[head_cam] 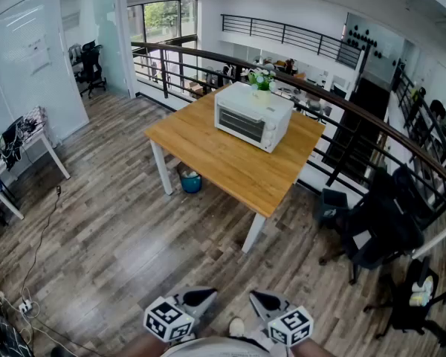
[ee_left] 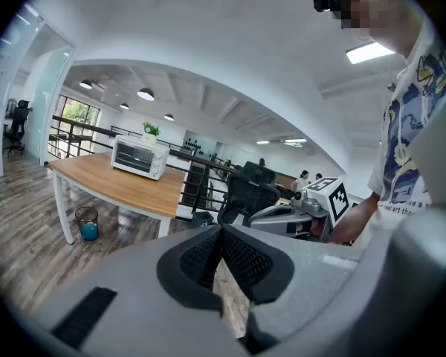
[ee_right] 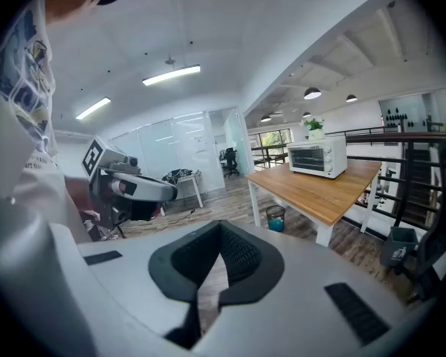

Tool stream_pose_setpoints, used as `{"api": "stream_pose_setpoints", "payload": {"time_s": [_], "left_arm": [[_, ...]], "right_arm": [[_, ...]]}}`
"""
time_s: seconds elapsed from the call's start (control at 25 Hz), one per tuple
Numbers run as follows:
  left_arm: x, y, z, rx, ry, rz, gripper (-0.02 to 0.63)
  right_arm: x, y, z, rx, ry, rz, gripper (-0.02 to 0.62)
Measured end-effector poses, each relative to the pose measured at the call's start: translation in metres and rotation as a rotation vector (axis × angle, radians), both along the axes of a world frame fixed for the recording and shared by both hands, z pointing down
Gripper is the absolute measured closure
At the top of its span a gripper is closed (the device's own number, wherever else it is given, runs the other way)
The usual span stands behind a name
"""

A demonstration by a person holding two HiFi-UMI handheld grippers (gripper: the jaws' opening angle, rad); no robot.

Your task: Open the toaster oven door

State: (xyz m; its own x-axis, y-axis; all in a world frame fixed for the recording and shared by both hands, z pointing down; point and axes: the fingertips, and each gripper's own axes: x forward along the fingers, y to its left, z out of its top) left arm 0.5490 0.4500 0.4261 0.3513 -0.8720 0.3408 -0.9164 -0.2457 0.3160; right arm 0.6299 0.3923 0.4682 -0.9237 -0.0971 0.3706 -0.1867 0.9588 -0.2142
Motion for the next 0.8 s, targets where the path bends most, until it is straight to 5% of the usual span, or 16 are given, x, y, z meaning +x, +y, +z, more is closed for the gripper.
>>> {"api": "stream_pose_setpoints", "payload": {"time_s": [0.48,0.8], "left_arm": [[-0.084,0.126,0.032,-0.028,0.003,-0.071,0.603],[-0.123,0.137,0.054,-0.048,-0.016,-0.092,0.603]], "right_arm": [[-0.066,0.108,0.017,0.015,0.034,-0.001,0.597],[-0.107,0.12,0.034,-0.026,0.049,-0.019,0.535]]}}
